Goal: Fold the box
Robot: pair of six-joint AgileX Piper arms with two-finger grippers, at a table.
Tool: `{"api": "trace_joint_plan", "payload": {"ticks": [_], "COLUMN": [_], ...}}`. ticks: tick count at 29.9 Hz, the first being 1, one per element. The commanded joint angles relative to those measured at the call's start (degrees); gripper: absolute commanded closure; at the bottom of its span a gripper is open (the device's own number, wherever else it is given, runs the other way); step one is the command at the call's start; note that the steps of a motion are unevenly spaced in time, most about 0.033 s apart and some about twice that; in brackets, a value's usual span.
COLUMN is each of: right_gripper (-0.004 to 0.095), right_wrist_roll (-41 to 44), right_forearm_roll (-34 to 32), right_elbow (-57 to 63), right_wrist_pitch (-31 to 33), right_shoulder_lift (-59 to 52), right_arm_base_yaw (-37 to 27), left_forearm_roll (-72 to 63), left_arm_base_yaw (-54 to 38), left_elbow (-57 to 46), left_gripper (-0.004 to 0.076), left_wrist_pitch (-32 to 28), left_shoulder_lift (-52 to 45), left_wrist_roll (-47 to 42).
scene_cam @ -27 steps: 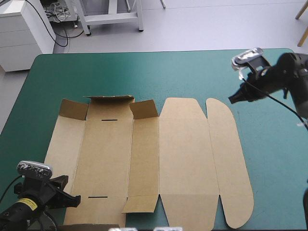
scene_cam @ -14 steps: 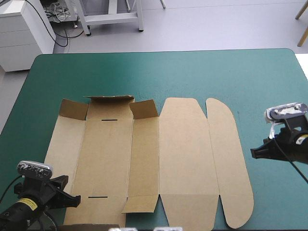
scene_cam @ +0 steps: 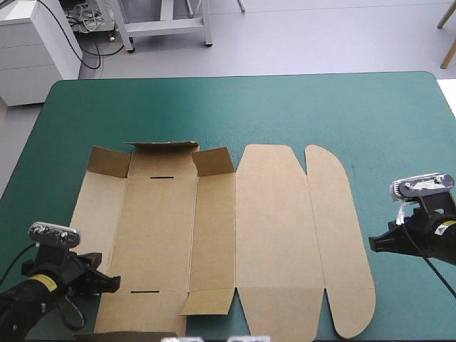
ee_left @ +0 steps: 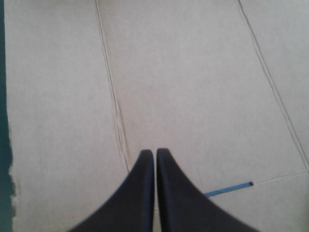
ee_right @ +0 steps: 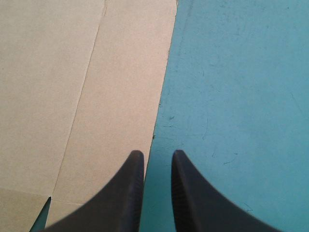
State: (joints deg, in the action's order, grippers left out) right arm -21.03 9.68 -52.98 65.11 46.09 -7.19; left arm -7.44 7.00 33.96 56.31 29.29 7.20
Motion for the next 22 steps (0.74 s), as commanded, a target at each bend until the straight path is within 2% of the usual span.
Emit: {"api": "trace_joint_plan", "payload": {"ticks": [1,7,10,13,16,22], "right_gripper": [0.0726,0.0726,0.0726,0.0728,0.0747,0.0786], "right_wrist_roll": [-0.44,-0.55,-0.55,-0.55,-0.55,-0.55], "right_forearm_roll": [0.61,0.61,0.61,0.61,0.61,1.23], "right_elbow": [-1.33,-1.33,-1.33,-1.33,-1.33,-1.33], "right_wrist_pitch": [-2.8,-2.49,-2.46,-2.35,-2.35,-2.32], "right_shoulder_lift": [-0.3,-0.3,-0.3,-0.3,-0.3,-0.3], "right_arm_base_yaw": [-0.5,-0.5,-0.5,-0.5,-0.5,-0.5], "left_forearm_roll": [-0.13,4.77,5.52,3.05,-2.91,-17.19], "left_arm_base_yaw": [-0.12,-0.51,-3.74,-10.94,-20.86,-38.33], "left_elbow": [5.45,9.88,13.2,17.42,20.37,21.33], "left_gripper": [0.0731,0.0731,0.0731,0.0731,0.0731,0.0731], "left_wrist_pitch": [-5.48,-8.71,-10.9,-10.89,-8.83,-6.6], "left_shoulder_lift": [6.46,18.12,22.12,25.61,28.24,31.77], "left_wrist_roll": [-3.01,-7.2,-8.02,-5.77,1.42,10.2]}}
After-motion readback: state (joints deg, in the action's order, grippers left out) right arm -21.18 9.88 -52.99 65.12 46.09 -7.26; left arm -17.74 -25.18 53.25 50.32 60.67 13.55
